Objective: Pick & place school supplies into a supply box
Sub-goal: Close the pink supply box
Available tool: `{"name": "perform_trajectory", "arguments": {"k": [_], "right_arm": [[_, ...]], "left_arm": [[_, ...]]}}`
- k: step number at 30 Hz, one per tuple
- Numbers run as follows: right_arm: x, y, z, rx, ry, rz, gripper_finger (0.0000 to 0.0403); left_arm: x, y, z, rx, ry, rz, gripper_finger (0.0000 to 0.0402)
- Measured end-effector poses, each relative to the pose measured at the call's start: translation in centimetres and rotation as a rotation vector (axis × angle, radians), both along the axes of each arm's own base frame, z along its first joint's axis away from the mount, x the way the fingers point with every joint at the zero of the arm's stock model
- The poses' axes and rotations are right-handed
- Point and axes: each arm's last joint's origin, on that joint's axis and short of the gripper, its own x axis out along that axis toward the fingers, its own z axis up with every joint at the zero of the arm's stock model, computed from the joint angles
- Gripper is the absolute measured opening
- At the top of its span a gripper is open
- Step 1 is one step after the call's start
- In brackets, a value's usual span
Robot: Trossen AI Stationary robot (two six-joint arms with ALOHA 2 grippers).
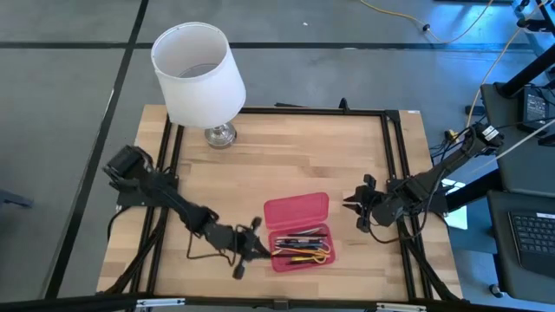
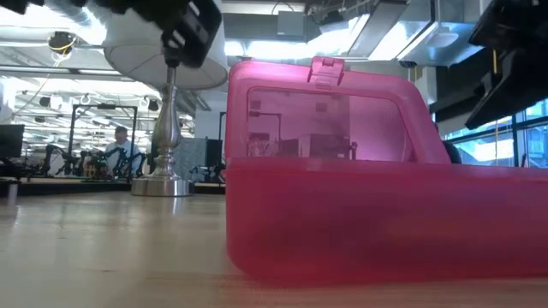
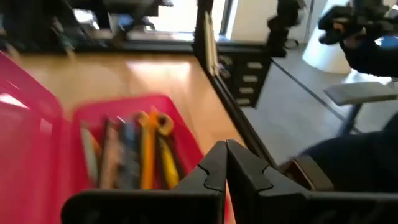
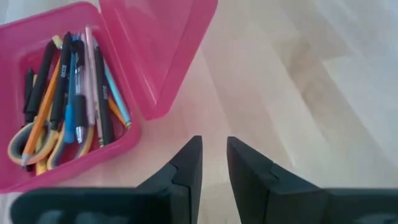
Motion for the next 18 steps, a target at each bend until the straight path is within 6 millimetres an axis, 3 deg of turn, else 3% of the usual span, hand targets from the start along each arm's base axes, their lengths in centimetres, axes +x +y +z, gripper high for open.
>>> {"name": "perform_trajectory", "arguments": {"k": [12,18], "right_arm": [[0.1,0.1,-0.7,0.045,-0.028,-0.006,0.0078],[0.1,-0.1,-0.5,-0.02,-0.075,-0.058,0.0078]], "left_arm": [[2.3,-6.5,-4.1,-0.025,0.071,-0.046,0.0001],[2.4,-7.5,-5.3,0.0,0.127,0.041,0.0001]]}}
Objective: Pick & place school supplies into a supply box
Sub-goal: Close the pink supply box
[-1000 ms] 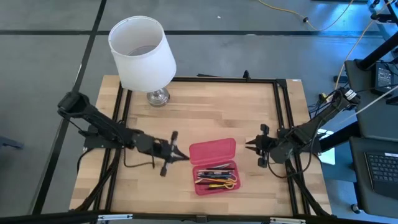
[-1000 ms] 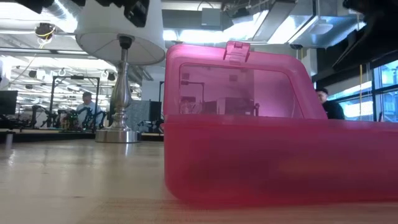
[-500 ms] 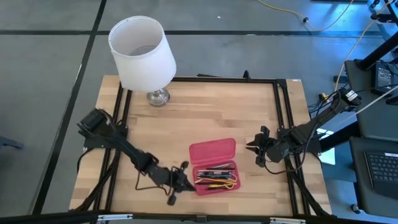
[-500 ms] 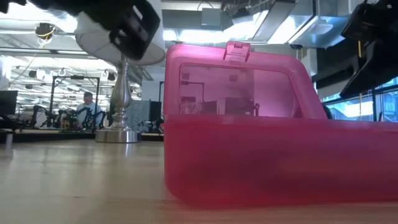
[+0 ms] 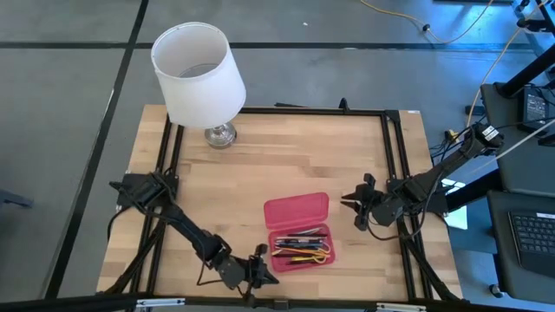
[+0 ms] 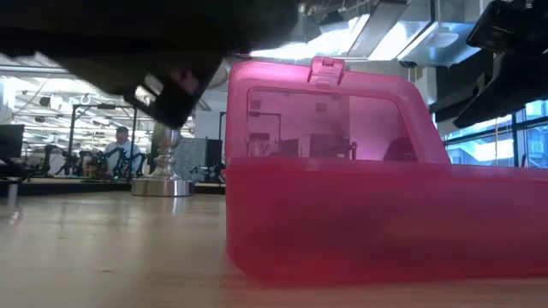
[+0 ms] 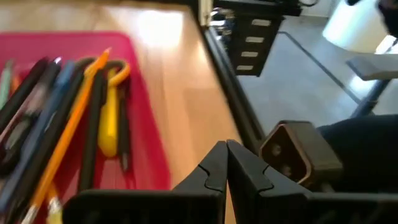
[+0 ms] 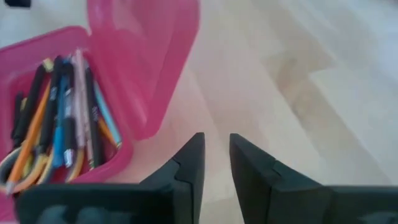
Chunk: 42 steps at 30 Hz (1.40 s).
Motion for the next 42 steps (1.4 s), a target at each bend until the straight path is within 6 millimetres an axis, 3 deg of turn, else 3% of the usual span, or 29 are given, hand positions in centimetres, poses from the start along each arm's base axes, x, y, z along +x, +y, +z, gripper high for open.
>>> {"name": "perform_trajectory", "arguments": {"k": [12,19,33,42], "right_arm": [[1.4,-1.6,1.3,-0.26,-0.143,-0.146,0.0078],[2.9,-3.0,2.2,-0.294,-0.181,-0.133,0.0078],[4.0,-4.9,2.3,-0.218,-0.152,0.001,0.0078],[4.3,-4.7,2.5,-0.116,-0.176,0.163,0.0078]], "left_arm": [[-1.1,-0.7,-0.4,-0.044,0.036,0.119,0.0001],[-0.5,-0.2,-2.8,-0.054,0.082,0.167,0.0001],[-0.5,0.5,-3.2,-0.02,0.078,0.298,0.0001],[-0.4,0.7,-3.3,-0.011,0.082,0.309,0.0001]]}}
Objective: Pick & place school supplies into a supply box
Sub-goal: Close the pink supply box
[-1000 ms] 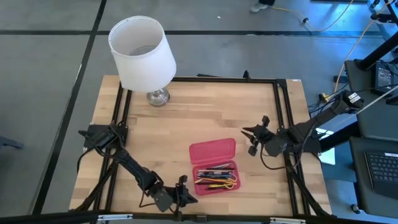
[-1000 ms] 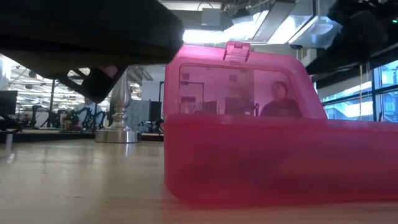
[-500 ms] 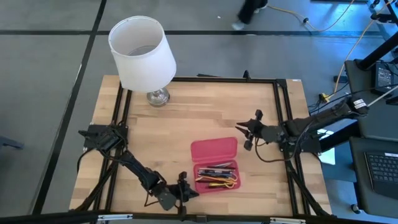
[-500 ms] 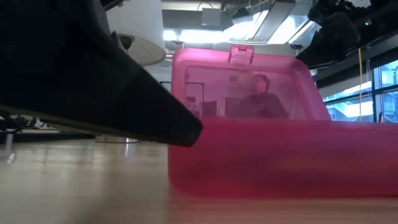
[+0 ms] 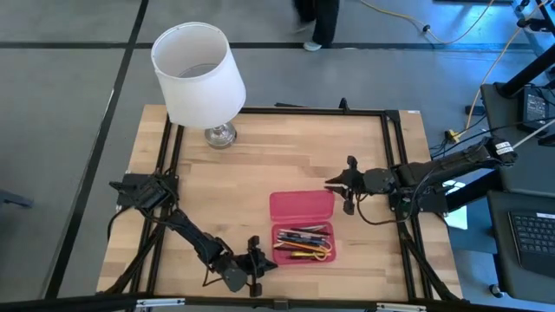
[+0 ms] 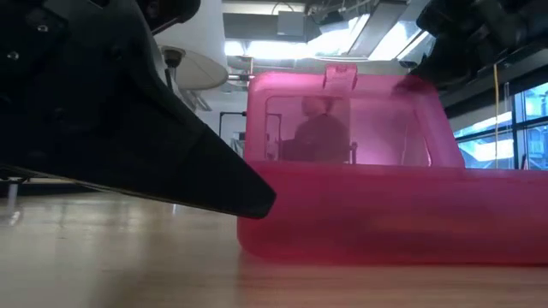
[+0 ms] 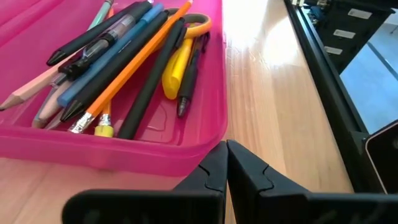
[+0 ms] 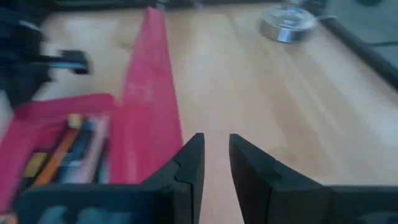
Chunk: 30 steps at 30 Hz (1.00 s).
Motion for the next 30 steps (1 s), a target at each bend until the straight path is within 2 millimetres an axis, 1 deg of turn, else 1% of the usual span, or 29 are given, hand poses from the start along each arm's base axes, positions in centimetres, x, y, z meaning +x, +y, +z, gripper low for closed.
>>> {"name": "perform_trajectory", "arguments": {"k": [5,9,17,23,30], "right_arm": [[0.2,0.5,0.4,0.092,-0.036,0.142,0.0078],[0.3,1.0,0.2,0.166,-0.018,0.197,0.0078],[1.2,3.4,-1.7,0.215,0.067,0.272,0.0078],[2.2,5.5,-2.7,0.231,0.047,0.342,0.0078],[2.5,7.6,-3.9,0.257,0.053,0.399,0.0078]], "left_arm": [[0.0,0.0,0.0,-0.004,-0.001,0.0,0.0002],[0.0,0.0,0.0,-0.004,-0.001,0.0,0.0001],[0.1,0.0,0.1,-0.01,-0.01,0.001,0.0001],[0.1,0.0,0.1,-0.011,-0.011,-0.001,0.0002],[0.1,-0.1,0.1,-0.012,-0.013,-0.001,0.0003]]}}
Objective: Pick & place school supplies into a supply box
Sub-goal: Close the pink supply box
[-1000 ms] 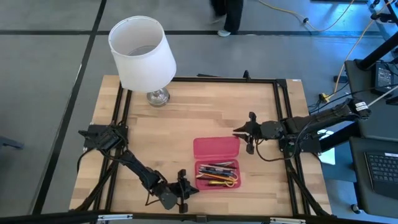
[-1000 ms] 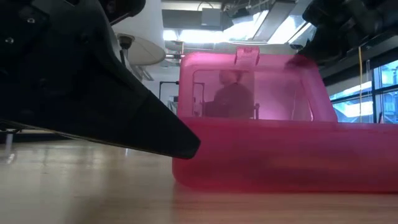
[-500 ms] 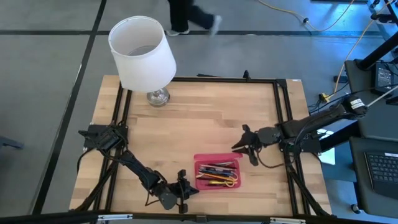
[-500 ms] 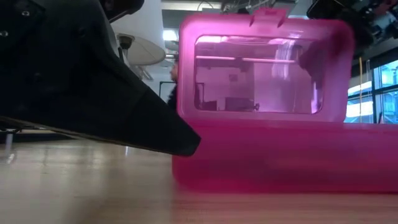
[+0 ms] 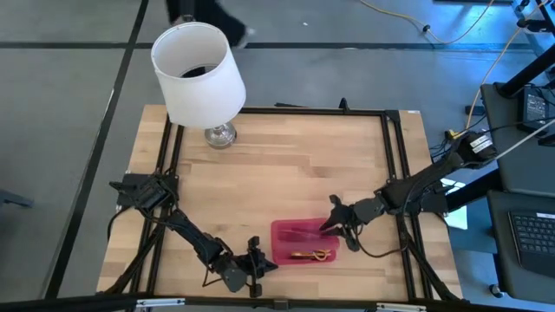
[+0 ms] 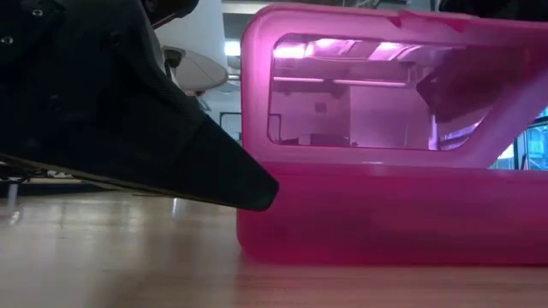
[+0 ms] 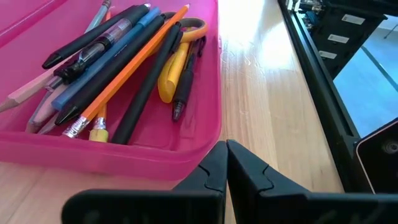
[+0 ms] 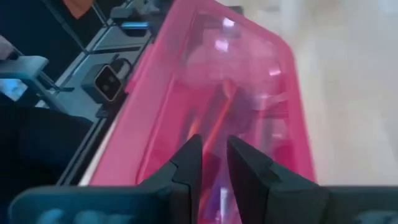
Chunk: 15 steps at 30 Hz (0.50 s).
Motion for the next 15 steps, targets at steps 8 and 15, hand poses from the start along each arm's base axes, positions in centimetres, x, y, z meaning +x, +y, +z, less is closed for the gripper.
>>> {"name": "perform_trajectory", "arguments": {"k": [8,15], "right_arm": [[0.7,1.9,-2.1,0.028,0.015,0.036,0.0078],[1.9,2.7,-4.3,0.02,0.079,0.023,0.0078]], "left_arm": [[0.0,0.0,0.0,0.0,0.0,0.002,0.0003],[0.0,-0.1,0.0,-0.021,0.019,-0.042,0.0001]]}}
